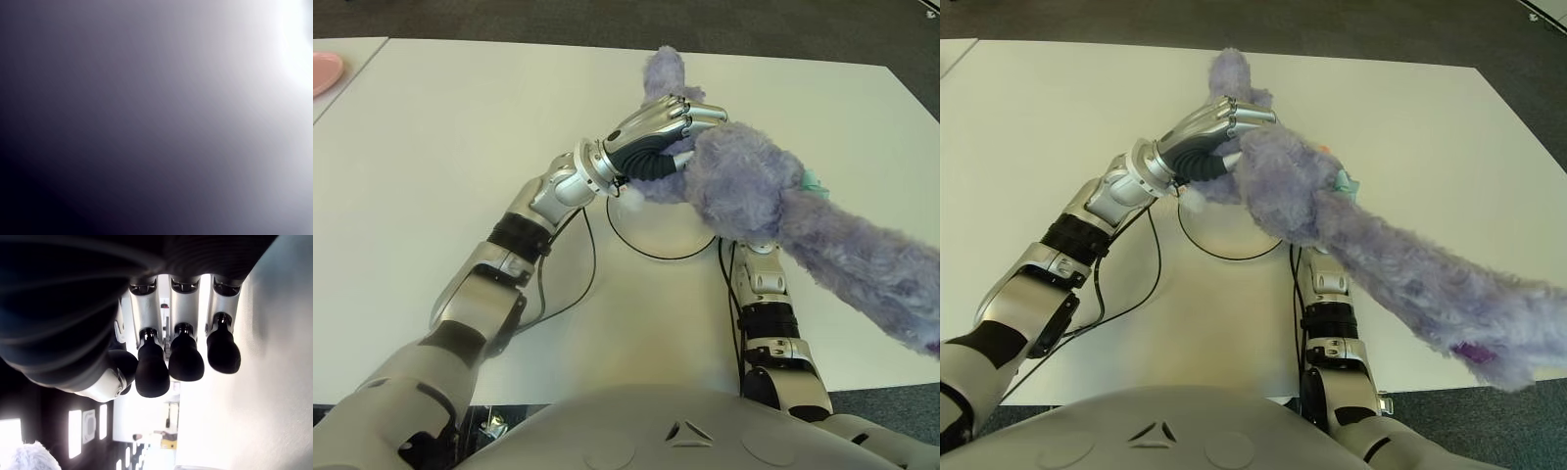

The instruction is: Put the doll into the plate.

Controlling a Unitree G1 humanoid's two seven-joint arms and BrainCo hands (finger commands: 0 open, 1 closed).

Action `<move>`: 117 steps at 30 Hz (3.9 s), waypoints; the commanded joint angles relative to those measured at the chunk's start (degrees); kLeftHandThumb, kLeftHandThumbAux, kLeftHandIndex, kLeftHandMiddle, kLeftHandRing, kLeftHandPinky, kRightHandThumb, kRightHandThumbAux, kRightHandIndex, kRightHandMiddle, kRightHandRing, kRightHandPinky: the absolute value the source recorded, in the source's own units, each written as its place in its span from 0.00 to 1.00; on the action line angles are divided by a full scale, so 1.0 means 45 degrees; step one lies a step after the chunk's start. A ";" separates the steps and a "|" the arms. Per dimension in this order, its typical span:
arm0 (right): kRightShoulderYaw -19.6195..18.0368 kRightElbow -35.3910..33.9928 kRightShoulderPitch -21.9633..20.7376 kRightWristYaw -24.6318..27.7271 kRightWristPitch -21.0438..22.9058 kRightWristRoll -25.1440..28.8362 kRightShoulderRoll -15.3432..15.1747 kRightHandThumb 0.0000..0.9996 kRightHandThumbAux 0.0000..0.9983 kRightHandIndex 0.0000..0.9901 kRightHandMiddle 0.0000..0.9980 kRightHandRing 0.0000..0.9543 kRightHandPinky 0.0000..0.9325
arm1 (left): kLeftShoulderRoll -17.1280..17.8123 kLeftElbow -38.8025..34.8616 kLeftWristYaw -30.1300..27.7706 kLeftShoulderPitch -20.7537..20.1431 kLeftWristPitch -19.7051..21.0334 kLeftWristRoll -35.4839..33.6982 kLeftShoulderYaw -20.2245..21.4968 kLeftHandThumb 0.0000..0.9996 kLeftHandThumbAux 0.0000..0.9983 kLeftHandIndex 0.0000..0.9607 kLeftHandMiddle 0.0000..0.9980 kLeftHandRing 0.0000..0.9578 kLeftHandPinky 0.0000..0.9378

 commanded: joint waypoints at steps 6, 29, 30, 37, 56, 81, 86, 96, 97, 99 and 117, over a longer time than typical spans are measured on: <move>0.0165 0.0175 0.1151 -0.0354 0.1009 -0.0286 0.0302 0.71 0.71 0.45 0.77 0.79 0.80 | 0.0386 0.0354 0.0460 -0.0001 -0.0604 0.1813 -0.0137 1.00 0.62 0.83 0.47 0.54 0.89; 0.0009 0.0696 0.1090 0.0247 0.0485 0.0053 0.0176 0.71 0.71 0.45 0.79 0.83 0.78 | 0.1180 0.0898 0.0776 0.0027 -0.0265 0.3725 -0.1266 1.00 0.62 0.81 0.47 0.53 0.87; -0.0010 0.0706 0.1093 0.0292 0.0464 0.0079 0.0169 0.71 0.71 0.45 0.78 0.83 0.78 | 0.1243 0.0831 0.0630 0.0033 -0.0151 0.3731 -0.1326 1.00 0.62 0.80 0.47 0.53 0.87; -0.0109 0.0793 0.1099 0.0495 0.0360 0.0223 0.0134 0.72 0.71 0.45 0.78 0.82 0.78 | 0.1401 0.0442 0.0128 0.0187 0.0664 0.3754 -0.1513 0.96 0.61 0.79 0.50 0.83 0.90; -0.0304 0.0801 0.1129 0.0514 0.0165 0.0431 0.0242 0.72 0.71 0.45 0.77 0.81 0.82 | 0.2292 0.0042 0.0128 -0.0380 0.1062 0.5496 -0.2639 0.85 0.66 0.45 0.58 0.81 0.78; -0.0199 0.0665 0.1076 0.0071 0.0438 0.0157 0.0234 0.72 0.71 0.45 0.77 0.81 0.82 | 0.2974 0.0299 -0.6051 -0.0774 0.1313 0.0426 -0.3623 0.37 0.26 0.00 0.00 0.02 0.06; -0.0098 0.0559 0.1044 -0.0201 0.0646 -0.0069 0.0237 0.72 0.71 0.45 0.78 0.81 0.81 | 0.2906 0.0521 -0.7367 -0.0796 0.1414 -0.1051 -0.3704 0.40 0.20 0.00 0.00 0.00 0.01; 0.0093 0.0328 0.1042 -0.0465 0.0951 -0.0283 0.0269 0.72 0.71 0.45 0.78 0.81 0.80 | 0.2831 0.0580 -1.0042 -0.0882 0.2329 -0.3376 -0.3636 0.51 0.15 0.00 0.00 0.00 0.00; 0.0096 0.0303 0.1048 -0.0474 0.0963 -0.0285 0.0278 0.72 0.71 0.45 0.78 0.81 0.80 | 0.2815 0.0555 -1.0194 -0.0871 0.2423 -0.3492 -0.3608 0.52 0.15 0.00 0.00 0.00 0.00; 0.0101 0.0261 0.1058 -0.0503 0.0984 -0.0300 0.0289 0.71 0.71 0.45 0.77 0.80 0.79 | 0.2791 0.0508 -1.0415 -0.0853 0.2567 -0.3645 -0.3541 0.53 0.15 0.00 0.00 0.00 0.00; 0.0160 -0.0240 0.1102 -0.0633 0.1806 -0.0377 0.0384 0.71 0.71 0.45 0.77 0.80 0.81 | 0.2132 0.0671 -1.2309 -0.0487 0.3209 -0.6553 -0.2242 0.55 0.17 0.00 0.00 0.00 0.00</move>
